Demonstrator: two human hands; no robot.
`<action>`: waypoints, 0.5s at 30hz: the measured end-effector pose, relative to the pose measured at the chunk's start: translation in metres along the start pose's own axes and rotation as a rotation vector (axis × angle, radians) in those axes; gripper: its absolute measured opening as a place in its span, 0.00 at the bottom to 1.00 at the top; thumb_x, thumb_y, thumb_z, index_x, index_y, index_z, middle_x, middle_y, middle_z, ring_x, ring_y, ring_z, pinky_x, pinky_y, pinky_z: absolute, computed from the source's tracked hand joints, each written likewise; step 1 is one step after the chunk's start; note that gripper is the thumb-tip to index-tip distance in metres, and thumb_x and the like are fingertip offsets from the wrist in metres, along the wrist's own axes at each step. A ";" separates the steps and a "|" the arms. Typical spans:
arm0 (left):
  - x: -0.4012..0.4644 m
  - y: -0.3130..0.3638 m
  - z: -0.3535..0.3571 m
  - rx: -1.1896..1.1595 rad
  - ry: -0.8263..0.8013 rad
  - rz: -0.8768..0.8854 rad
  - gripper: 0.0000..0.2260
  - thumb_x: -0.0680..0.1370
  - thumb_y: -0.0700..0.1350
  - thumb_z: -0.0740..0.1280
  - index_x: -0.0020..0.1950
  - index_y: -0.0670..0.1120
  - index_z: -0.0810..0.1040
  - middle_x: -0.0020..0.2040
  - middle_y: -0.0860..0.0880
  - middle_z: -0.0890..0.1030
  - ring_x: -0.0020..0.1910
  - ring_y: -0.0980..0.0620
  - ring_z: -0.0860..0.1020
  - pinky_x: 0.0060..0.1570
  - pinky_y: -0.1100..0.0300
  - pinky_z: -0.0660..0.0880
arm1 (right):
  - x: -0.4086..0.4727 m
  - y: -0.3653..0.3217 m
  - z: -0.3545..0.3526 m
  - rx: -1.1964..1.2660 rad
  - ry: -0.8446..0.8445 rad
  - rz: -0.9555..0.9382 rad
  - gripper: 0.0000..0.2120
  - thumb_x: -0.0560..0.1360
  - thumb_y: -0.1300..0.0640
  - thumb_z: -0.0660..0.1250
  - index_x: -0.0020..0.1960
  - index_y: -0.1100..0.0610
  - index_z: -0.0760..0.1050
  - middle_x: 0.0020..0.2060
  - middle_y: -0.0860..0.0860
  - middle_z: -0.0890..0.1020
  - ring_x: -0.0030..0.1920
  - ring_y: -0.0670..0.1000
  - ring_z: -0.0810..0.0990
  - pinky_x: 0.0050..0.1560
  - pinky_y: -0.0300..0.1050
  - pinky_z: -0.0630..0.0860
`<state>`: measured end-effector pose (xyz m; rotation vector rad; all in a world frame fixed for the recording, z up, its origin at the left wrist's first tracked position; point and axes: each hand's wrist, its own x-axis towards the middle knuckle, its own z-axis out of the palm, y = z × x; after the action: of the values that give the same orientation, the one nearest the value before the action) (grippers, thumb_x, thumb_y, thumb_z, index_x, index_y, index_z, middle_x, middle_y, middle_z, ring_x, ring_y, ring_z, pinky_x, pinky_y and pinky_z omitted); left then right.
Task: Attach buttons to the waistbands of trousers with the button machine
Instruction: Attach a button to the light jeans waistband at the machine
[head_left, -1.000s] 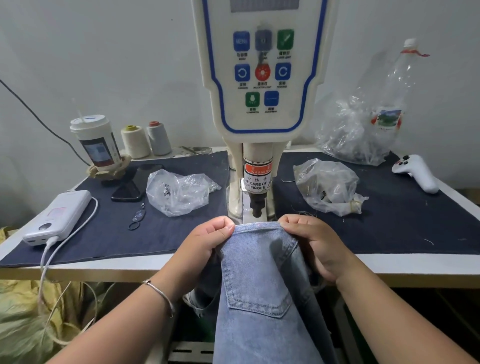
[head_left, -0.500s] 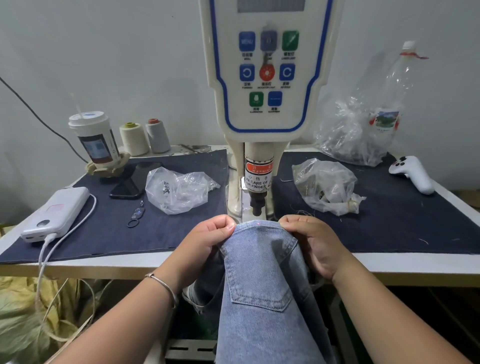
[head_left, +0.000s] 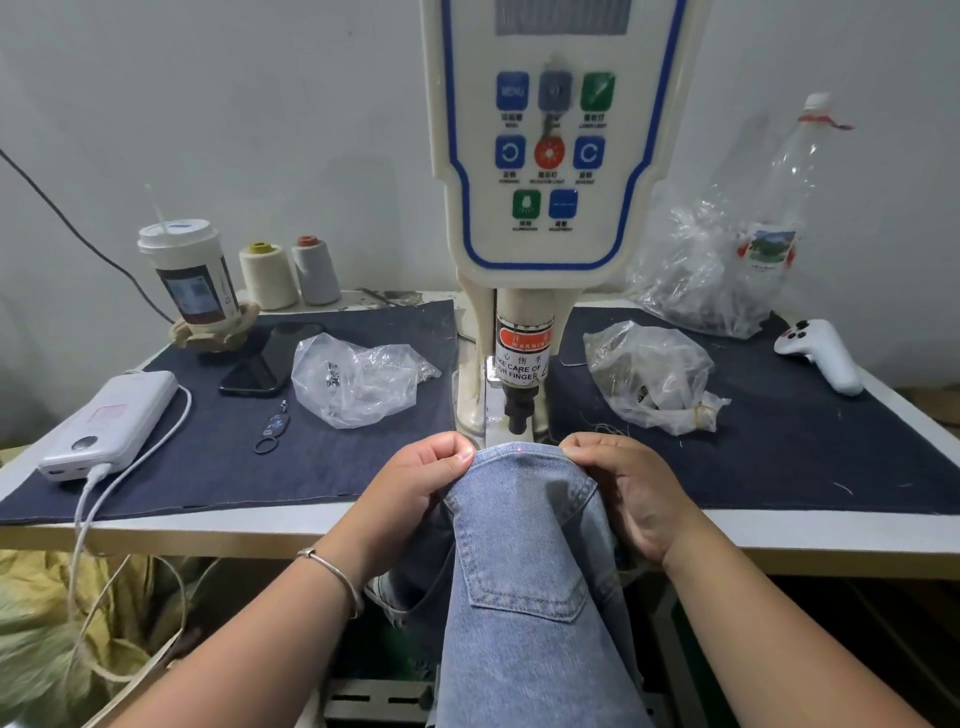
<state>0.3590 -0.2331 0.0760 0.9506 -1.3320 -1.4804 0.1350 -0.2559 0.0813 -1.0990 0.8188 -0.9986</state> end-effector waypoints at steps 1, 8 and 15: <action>0.000 0.000 0.000 -0.003 -0.002 0.002 0.08 0.76 0.46 0.65 0.38 0.46 0.73 0.34 0.50 0.73 0.32 0.56 0.70 0.33 0.67 0.69 | 0.000 0.000 0.000 -0.001 0.003 0.001 0.10 0.71 0.63 0.64 0.31 0.58 0.74 0.28 0.52 0.71 0.31 0.49 0.70 0.34 0.42 0.68; 0.001 -0.003 0.000 -0.001 -0.003 0.027 0.08 0.76 0.46 0.65 0.37 0.48 0.73 0.34 0.51 0.72 0.32 0.57 0.69 0.33 0.67 0.68 | -0.001 -0.001 0.000 0.001 -0.003 0.009 0.07 0.69 0.61 0.65 0.33 0.60 0.72 0.29 0.54 0.70 0.31 0.50 0.69 0.34 0.42 0.66; 0.001 -0.002 0.000 0.021 0.009 0.035 0.09 0.77 0.46 0.64 0.37 0.48 0.72 0.33 0.51 0.70 0.31 0.57 0.67 0.31 0.68 0.66 | -0.001 -0.001 0.000 0.014 -0.031 -0.004 0.08 0.68 0.59 0.65 0.32 0.60 0.70 0.28 0.53 0.68 0.29 0.49 0.67 0.31 0.39 0.66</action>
<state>0.3584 -0.2337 0.0739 0.9414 -1.3534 -1.4364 0.1348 -0.2546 0.0821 -1.1013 0.7840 -0.9869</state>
